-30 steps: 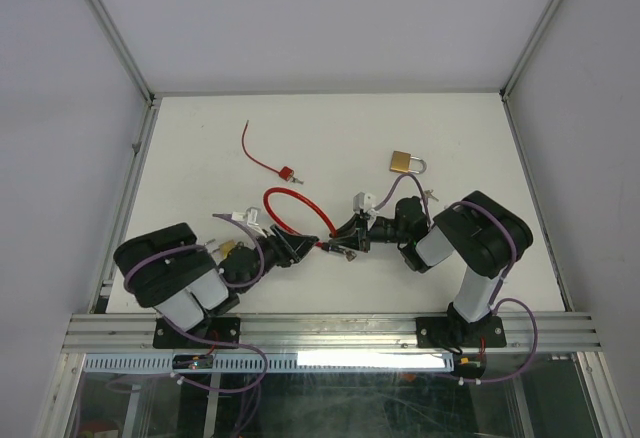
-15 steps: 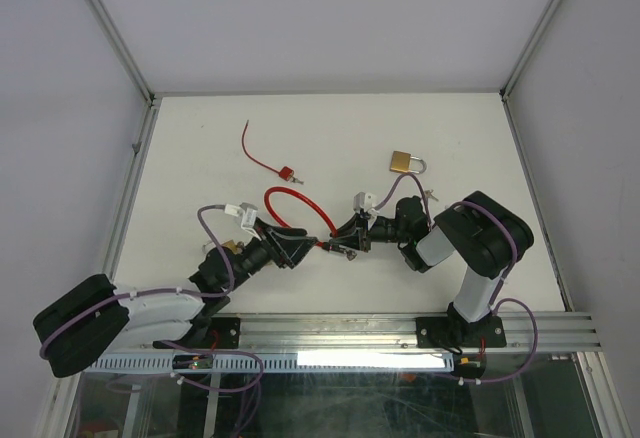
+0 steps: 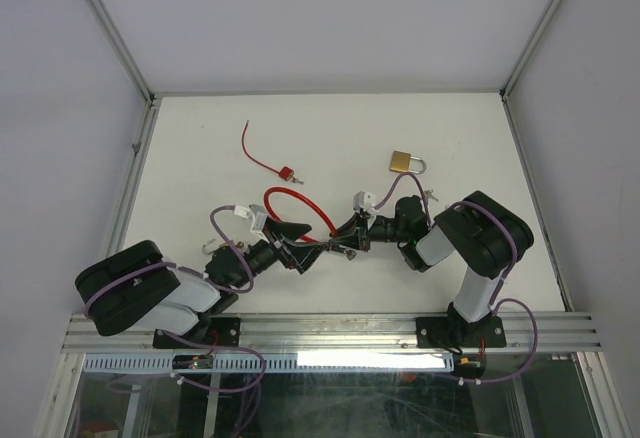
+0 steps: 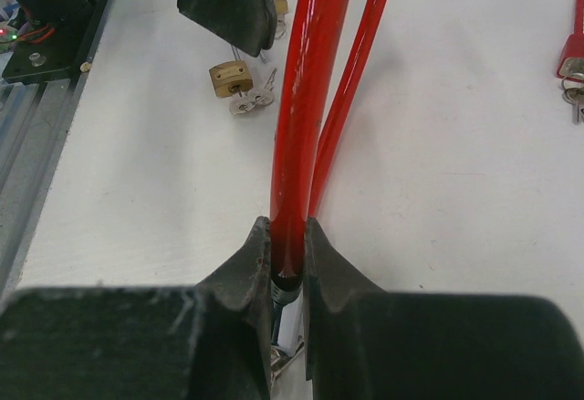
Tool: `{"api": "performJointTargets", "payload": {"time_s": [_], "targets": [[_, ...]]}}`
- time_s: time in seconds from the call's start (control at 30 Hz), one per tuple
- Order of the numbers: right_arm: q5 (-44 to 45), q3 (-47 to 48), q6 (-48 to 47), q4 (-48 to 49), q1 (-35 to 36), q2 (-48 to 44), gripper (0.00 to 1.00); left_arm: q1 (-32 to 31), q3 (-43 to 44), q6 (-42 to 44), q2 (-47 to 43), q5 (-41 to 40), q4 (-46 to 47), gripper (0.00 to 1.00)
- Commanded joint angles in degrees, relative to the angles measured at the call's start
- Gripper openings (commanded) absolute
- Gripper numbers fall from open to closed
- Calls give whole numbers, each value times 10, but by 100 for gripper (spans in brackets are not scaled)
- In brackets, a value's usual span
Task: Lock with the key
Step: Lock the lock.
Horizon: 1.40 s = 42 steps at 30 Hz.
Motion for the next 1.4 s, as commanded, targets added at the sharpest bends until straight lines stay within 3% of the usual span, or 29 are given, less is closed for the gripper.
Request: {"api": "performJointTargets", "payload": {"time_s": [0.0, 0.23, 0.47, 0.6, 0.87, 0.93, 1.0, 1.37], "targets": [[8, 2, -21, -28, -4, 5, 0, 1, 8, 0, 26, -6, 103, 99], [7, 3, -21, -29, -3, 5, 0, -13, 35, -7, 27, -79, 8, 90], [8, 4, -20, -29, -2, 6, 0, -31, 65, -10, 30, -118, -50, 74], [8, 4, -20, -30, -1, 5, 0, -48, 86, -7, 54, -142, -53, 72], [8, 4, -20, -31, 0, 4, 0, -80, 149, 5, 107, -258, -128, 60], [7, 4, -20, -31, 1, 5, 0, -81, 157, 7, 113, -272, -138, 52], [6, 4, -20, -30, 1, 6, 0, -81, 166, 9, 116, -280, -144, 46], [7, 3, -23, -30, 5, 2, 0, -82, 179, 3, 143, -257, -154, 37]]}}
